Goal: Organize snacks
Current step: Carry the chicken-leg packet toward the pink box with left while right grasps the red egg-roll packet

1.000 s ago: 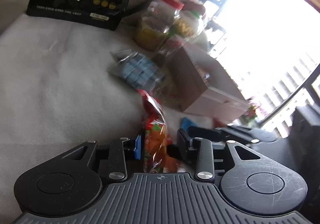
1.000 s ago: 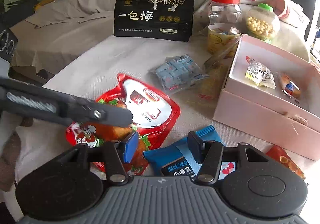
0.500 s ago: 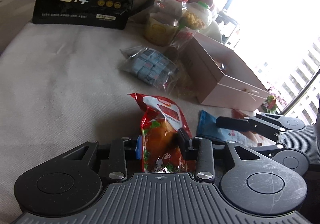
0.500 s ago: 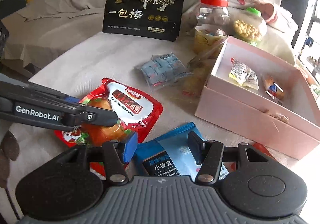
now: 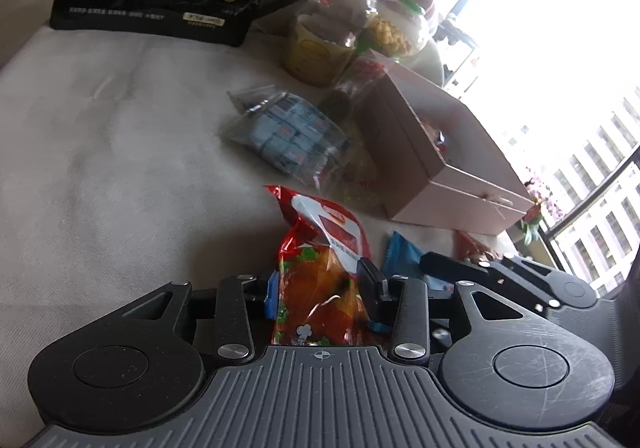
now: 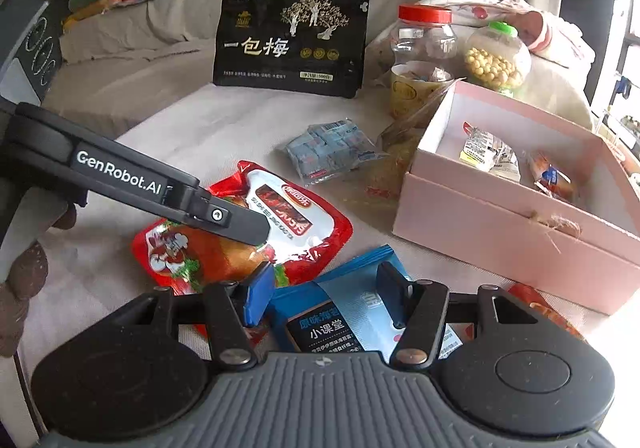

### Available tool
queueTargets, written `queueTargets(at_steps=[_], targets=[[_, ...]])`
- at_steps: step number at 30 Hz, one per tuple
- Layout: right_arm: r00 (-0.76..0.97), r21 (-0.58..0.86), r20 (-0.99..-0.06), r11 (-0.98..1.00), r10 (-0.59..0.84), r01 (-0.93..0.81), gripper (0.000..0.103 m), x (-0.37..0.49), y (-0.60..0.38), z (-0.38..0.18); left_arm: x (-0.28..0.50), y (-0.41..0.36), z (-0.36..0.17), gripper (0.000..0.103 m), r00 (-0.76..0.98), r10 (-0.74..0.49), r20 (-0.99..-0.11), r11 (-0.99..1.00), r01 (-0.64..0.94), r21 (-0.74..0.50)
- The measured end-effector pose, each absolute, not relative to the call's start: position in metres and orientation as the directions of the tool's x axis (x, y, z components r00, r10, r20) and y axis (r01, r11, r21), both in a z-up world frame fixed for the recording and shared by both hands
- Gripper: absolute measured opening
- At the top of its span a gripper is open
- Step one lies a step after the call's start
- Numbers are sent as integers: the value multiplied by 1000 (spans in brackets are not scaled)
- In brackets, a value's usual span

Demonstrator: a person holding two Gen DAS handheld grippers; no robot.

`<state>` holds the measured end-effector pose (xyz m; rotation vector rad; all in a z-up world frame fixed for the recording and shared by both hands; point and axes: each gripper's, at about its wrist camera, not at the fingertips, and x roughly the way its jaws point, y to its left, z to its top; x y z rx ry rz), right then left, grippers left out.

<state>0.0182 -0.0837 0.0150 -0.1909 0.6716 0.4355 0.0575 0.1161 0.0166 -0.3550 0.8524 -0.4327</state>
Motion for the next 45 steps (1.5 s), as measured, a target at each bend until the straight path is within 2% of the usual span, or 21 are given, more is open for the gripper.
queueTargets(at_steps=[5, 14, 17, 18, 20, 21, 22, 27, 33, 36, 39, 42, 45], targets=[[685, 15, -632, 889, 362, -457, 58, 16, -89, 19, 43, 90, 39, 43, 604, -484, -633, 875, 323, -360], [675, 55, -619, 879, 402, -473, 58, 8, -101, 20, 56, 68, 39, 42, 606, -409, -682, 907, 350, -234], [673, 47, -622, 877, 401, -479, 58, 5, -106, 26, 69, 69, 24, 34, 552, -413, -724, 906, 332, -263], [679, 44, -617, 879, 397, -474, 59, 4, -111, 30, 72, 73, 18, 34, 531, -424, -734, 902, 319, -291], [707, 37, -594, 892, 383, -451, 71, 2, -126, 40, 73, 81, 16, 33, 529, -462, -712, 886, 313, -342], [732, 31, -576, 904, 364, -426, 80, 0, -137, 45, 74, 84, 15, 33, 524, -473, -708, 880, 311, -358], [755, 22, -560, 917, 341, -398, 83, -1, -147, 48, 74, 87, 14, 33, 523, -483, -703, 875, 308, -372], [811, -12, -554, 972, 189, -235, 83, 3, -201, 54, 65, 98, 7, 32, 526, -533, -663, 845, 294, -446], [786, 138, -601, 988, 144, -76, 83, 14, -259, 44, 49, 116, 2, 30, 535, -568, -626, 815, 257, -520], [764, 201, -608, 973, 217, -117, 83, 20, -264, 39, 30, 123, 7, 30, 586, -503, -636, 856, 233, -462], [752, 133, -605, 964, 262, -229, 83, 25, -244, 38, 19, 131, 12, 30, 612, -452, -649, 885, 216, -413], [727, 55, -624, 944, 287, -326, 84, 42, -224, 30, 16, 139, 11, 30, 614, -448, -649, 883, 193, -428], [675, 74, -681, 944, 283, -320, 86, 66, -218, 15, 13, 145, 7, 30, 619, -461, -635, 870, 174, -462]])
